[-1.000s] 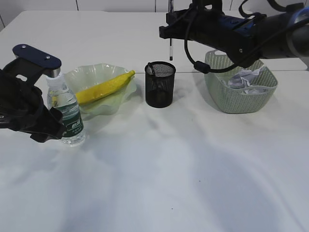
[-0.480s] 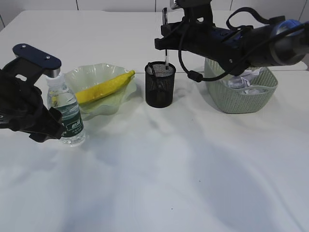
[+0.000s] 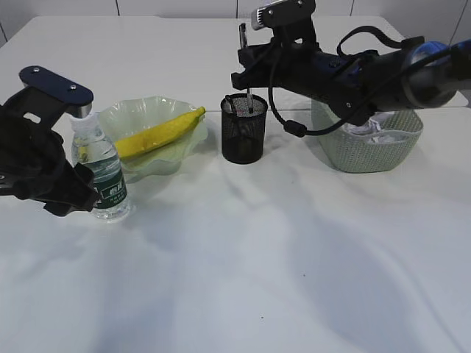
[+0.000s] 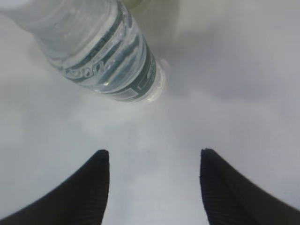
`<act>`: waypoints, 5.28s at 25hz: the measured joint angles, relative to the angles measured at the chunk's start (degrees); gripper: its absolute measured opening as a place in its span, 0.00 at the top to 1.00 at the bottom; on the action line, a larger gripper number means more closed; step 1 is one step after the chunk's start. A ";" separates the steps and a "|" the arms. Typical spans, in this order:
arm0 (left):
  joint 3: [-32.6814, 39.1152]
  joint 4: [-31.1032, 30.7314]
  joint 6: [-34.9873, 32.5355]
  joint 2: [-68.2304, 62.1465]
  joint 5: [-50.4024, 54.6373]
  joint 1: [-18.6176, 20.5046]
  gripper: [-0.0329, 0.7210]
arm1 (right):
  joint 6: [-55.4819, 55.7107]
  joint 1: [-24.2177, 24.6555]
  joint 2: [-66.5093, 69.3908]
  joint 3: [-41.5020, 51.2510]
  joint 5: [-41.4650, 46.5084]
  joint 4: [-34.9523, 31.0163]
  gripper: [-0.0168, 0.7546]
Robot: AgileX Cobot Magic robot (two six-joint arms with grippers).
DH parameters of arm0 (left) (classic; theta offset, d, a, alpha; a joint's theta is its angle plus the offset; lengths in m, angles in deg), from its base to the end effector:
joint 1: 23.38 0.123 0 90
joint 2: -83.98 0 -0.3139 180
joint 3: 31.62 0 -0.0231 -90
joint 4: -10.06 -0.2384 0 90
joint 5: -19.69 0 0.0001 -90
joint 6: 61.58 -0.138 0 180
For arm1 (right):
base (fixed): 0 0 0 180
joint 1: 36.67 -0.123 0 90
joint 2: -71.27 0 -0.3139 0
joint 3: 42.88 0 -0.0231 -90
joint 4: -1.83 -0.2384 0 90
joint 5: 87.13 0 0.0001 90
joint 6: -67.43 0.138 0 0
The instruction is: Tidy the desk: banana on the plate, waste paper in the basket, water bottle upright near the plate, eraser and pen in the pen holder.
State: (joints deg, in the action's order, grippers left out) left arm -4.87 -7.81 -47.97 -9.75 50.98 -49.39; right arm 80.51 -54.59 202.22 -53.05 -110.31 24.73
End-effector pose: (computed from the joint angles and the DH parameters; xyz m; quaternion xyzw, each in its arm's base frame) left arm 0.2833 -0.1138 0.2166 0.2119 0.9407 0.0224 0.2641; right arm 0.5234 0.1914 0.2359 -0.2197 0.7288 0.1133 0.6385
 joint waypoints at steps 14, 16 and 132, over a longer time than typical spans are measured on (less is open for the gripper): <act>0.00 -0.04 0.00 0.00 0.00 0.00 0.38 | 2.59 0.00 0.10 0.00 -1.50 6.07 0.89; 0.00 -0.04 0.00 0.00 0.00 0.00 0.38 | 2.73 0.00 0.10 0.00 -1.50 6.59 0.87; 0.00 9.63 -3.74 59.58 41.05 0.00 0.28 | -21.06 -11.64 -78.47 21.10 95.08 -21.55 0.42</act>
State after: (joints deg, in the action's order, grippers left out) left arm -4.87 1.82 -51.71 49.83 92.03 -49.39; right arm 59.44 -66.23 123.74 -31.95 -15.23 3.18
